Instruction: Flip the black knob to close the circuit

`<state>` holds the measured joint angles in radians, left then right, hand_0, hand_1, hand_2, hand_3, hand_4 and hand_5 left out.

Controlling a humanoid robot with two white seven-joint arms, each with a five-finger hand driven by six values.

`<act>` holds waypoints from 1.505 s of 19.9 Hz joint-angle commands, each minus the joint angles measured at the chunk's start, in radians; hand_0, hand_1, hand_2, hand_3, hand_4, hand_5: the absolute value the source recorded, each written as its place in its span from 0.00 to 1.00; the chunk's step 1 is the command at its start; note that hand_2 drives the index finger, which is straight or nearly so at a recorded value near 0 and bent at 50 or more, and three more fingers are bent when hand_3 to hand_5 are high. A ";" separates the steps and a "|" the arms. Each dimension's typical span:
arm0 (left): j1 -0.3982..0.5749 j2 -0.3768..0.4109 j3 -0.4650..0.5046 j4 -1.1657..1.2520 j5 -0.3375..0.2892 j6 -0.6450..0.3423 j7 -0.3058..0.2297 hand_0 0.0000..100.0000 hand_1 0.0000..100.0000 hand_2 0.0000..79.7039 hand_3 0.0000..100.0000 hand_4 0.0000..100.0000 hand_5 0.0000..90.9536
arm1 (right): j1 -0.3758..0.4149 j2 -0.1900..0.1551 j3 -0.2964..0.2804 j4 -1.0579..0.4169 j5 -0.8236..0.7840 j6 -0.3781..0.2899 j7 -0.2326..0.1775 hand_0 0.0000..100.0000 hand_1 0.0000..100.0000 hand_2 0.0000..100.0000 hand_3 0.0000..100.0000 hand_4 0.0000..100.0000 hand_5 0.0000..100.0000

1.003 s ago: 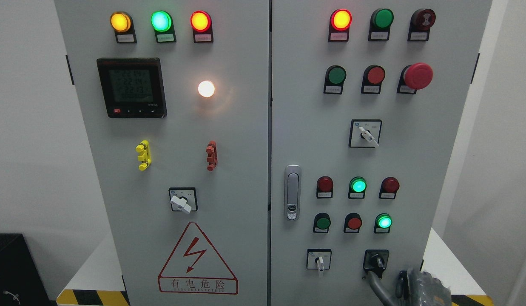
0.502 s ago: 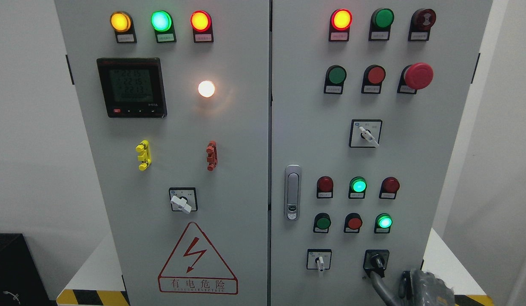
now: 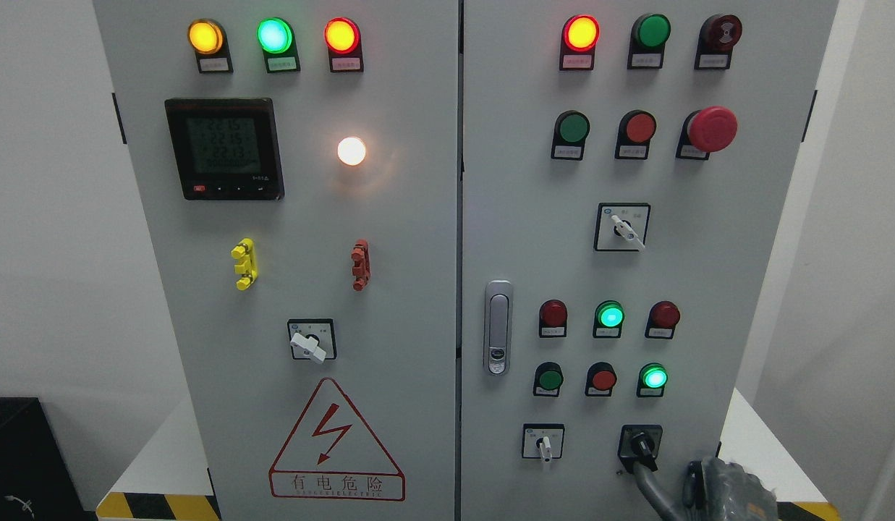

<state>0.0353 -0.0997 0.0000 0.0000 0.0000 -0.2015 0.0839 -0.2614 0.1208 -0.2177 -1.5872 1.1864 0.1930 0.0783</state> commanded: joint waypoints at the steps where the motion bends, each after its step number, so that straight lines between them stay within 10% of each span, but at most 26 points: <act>1: 0.000 0.000 -0.021 0.021 -0.021 -0.001 -0.001 0.12 0.56 0.00 0.00 0.00 0.00 | -0.009 -0.001 -0.011 -0.002 -0.001 0.002 -0.002 0.00 0.06 0.78 0.94 0.77 0.79; 30: 0.000 0.000 -0.021 0.021 -0.021 0.001 -0.001 0.12 0.56 0.00 0.00 0.00 0.00 | -0.012 -0.003 -0.019 -0.013 -0.008 0.000 0.003 0.00 0.06 0.78 0.94 0.77 0.79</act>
<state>0.0353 -0.0997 0.0000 0.0000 0.0000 -0.2017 0.0834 -0.2729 0.1194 -0.2344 -1.5923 1.1796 0.1942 0.0814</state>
